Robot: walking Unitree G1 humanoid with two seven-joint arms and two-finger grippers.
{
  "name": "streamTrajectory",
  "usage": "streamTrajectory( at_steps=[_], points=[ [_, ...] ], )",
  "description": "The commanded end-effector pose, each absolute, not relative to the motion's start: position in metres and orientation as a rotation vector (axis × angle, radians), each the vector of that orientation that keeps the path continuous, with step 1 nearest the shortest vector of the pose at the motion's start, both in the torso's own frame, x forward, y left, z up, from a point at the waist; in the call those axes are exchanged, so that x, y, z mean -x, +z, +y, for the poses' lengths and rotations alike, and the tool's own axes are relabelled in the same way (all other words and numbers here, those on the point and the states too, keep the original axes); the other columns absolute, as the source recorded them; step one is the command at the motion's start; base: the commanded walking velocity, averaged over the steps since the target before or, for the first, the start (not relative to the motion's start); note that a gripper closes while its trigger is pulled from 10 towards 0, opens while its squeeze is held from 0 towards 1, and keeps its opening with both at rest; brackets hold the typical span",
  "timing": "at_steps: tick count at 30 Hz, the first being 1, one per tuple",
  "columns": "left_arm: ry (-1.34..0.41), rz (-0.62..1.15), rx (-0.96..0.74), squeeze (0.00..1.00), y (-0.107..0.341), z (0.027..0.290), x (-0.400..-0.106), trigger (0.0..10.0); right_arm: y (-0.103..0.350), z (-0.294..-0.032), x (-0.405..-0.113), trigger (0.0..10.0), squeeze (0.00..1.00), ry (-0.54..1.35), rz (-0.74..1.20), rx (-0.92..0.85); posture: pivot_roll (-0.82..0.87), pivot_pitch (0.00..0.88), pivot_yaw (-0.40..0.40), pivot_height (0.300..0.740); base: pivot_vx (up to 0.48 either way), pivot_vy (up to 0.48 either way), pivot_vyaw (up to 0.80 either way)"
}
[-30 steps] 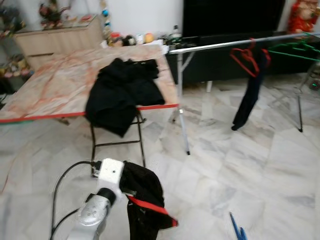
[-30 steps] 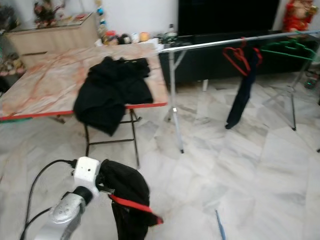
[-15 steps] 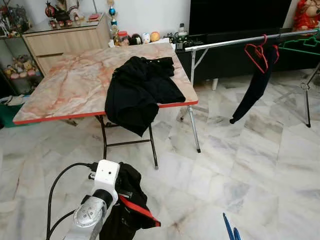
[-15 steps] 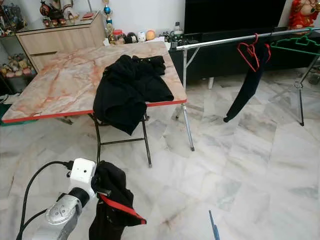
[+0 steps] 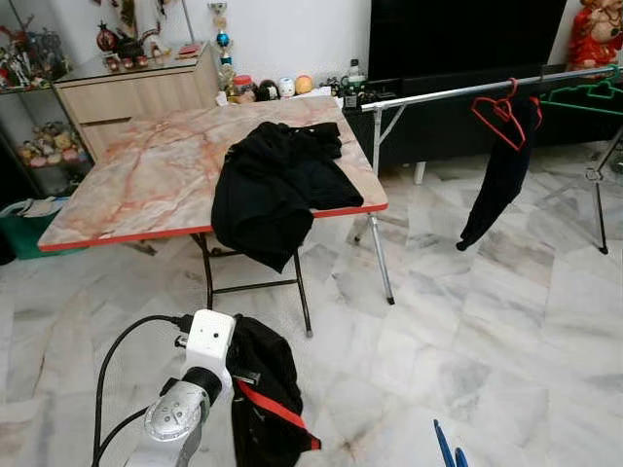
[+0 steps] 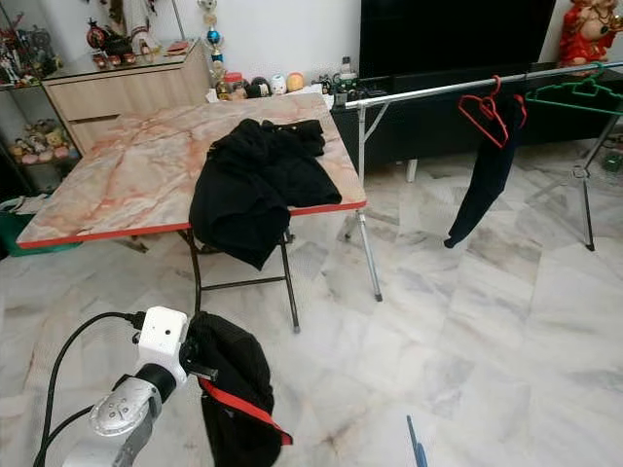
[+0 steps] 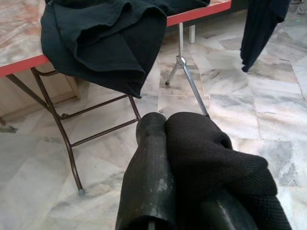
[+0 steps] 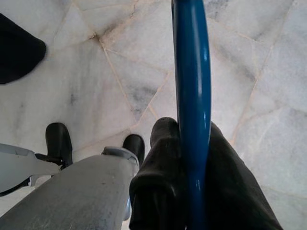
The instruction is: Hang hanger
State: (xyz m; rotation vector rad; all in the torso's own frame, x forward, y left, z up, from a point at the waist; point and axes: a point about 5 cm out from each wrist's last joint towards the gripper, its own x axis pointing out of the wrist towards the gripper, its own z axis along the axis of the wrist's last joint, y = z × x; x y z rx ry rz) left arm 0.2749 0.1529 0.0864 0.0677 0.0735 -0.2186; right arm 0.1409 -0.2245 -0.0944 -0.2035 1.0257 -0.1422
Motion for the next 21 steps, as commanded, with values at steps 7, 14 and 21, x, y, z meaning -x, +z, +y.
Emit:
streamTrajectory(
  at_steps=[7, 14, 21],
  points=[
    [-0.218, 0.035, -0.06, 0.0, 0.097, 0.1542, -0.2779, 10.0, -0.0968, -0.2168, -0.1395, 10.0, 0.0, -0.12, 1.043, 0.181, -0.03, 0.011, 0.115, 0.74, 0.392, 0.0, 0.0],
    [-0.212, 0.029, -0.061, 0.0, 0.0986, 0.1554, -0.2785, 10.0, -0.0968, -0.2145, -0.1409, 10.0, 0.0, -0.105, 1.041, 0.176, -0.03, 0.012, 0.112, 0.74, 0.403, 0.0, 0.0],
    [-0.199, 0.022, -0.054, 0.0, 0.1004, 0.1559, -0.2788, 10.0, -0.0967, -0.2142, -0.1414, 10.0, 0.0, -0.098, 1.041, 0.177, -0.03, 0.012, 0.107, 0.74, 0.411, 0.0, 0.0]
  ],
)
